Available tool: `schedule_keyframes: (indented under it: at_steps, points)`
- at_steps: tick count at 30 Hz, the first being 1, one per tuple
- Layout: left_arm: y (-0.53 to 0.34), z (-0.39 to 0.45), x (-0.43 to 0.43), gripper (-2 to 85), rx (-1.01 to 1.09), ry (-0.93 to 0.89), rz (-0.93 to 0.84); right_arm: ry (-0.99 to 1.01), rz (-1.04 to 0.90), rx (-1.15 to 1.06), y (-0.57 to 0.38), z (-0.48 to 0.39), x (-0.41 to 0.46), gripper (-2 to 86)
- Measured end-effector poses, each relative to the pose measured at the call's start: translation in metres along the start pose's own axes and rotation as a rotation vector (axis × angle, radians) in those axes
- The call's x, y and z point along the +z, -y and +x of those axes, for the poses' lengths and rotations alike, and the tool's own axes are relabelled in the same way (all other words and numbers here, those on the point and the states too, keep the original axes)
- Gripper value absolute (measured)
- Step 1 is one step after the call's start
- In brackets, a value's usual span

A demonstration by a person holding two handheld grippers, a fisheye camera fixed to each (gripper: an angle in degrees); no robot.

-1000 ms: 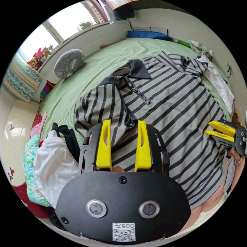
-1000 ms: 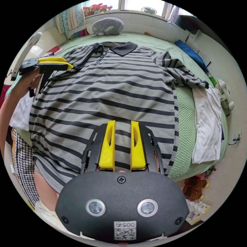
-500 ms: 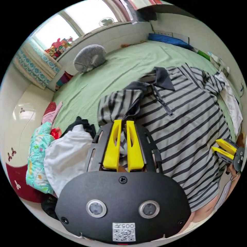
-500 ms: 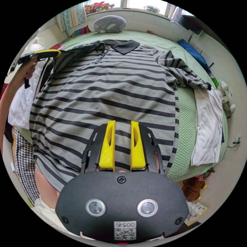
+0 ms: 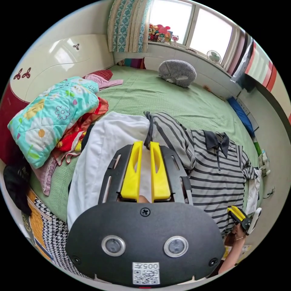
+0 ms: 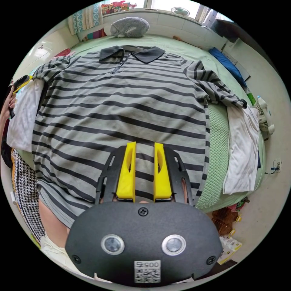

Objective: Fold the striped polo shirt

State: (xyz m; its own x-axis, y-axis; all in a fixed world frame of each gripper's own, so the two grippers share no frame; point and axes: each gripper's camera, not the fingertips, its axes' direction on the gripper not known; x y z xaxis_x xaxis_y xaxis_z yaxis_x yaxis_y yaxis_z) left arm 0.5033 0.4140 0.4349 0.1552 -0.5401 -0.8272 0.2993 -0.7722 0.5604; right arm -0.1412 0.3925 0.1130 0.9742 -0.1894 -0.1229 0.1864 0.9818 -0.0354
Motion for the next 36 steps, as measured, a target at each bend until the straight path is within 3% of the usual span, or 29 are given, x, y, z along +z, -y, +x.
schedule_keyframes:
  at_steps: [10,20,26,28,36]
  points:
    - [-0.045,0.008,-0.049,12.1,0.123,-0.08,0.081,-0.001,-0.007,-0.007,0.002,0.005,0.005,9.3]
    - [-0.18,0.064,-0.01,13.3,0.369,-0.176,-0.195,0.128,0.156,0.061,-0.087,0.004,-0.045,6.8]
    - [-0.211,0.072,0.039,13.3,0.36,-0.124,-0.397,-0.006,0.055,0.086,-0.102,0.013,-0.034,6.1]
    - [-0.217,0.071,0.042,13.4,0.376,-0.117,-0.331,0.01,-0.043,0.105,-0.098,0.023,-0.015,6.2]
    - [-0.207,0.072,0.052,13.3,0.343,-0.102,-0.385,0.204,-0.175,0.187,-0.092,0.056,0.013,6.1]
